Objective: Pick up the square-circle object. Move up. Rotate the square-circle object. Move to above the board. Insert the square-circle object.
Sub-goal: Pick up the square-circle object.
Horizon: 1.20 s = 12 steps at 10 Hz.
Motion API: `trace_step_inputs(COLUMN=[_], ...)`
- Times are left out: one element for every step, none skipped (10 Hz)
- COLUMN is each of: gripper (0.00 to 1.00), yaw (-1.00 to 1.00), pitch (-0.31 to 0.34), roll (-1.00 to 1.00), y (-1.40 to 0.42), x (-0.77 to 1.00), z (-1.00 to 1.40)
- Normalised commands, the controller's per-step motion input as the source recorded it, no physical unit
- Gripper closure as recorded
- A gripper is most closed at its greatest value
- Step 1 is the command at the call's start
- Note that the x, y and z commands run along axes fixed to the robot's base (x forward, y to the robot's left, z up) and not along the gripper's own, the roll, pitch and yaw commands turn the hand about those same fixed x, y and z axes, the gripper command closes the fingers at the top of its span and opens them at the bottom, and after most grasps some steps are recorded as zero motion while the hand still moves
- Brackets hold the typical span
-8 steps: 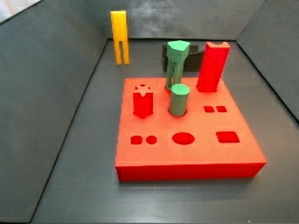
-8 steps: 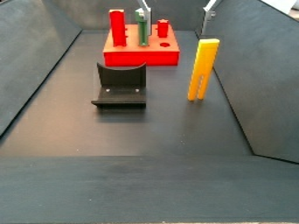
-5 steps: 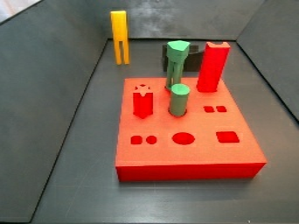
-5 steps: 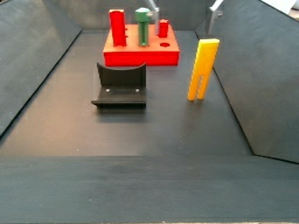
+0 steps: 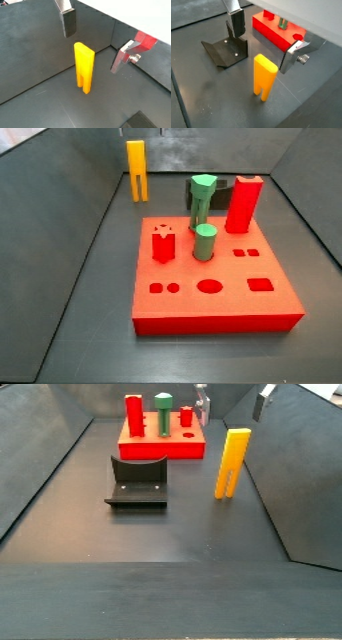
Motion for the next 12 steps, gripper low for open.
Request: trace_step_inputs(gripper=[0.0, 0.0, 0.0, 0.0, 0.0, 0.0, 0.0, 0.0, 0.0, 0.0, 0.0, 0.0], yaw=[0.0, 0.0, 0.0, 0.0, 0.02, 0.03, 0.02, 0.01, 0.01, 0.01, 0.0, 0.0], pitch=[0.003, 0.0, 0.0, 0.0, 0.0, 0.0, 0.01, 0.006, 0.013, 0.013, 0.019, 0.0], roll=[0.04, 0.06, 0.04, 0.06, 0.06, 0.07, 0.07, 0.03, 0.02, 0.05, 0.03, 0.0], y=[0.0, 0.0, 0.0, 0.01, 0.03, 0.03, 0.05, 0.02, 0.03, 0.01, 0.01, 0.01], x=[-0.05, -0.15, -0.1, -0.12, -0.13, -0.08, -0.04, 0.0, 0.0, 0.0, 0.0, 0.0], z=[-0.33, -0.35, -0.34, -0.34, -0.27, -0.23, -0.22, -0.21, -0.21, -0.25, -0.23, -0.18])
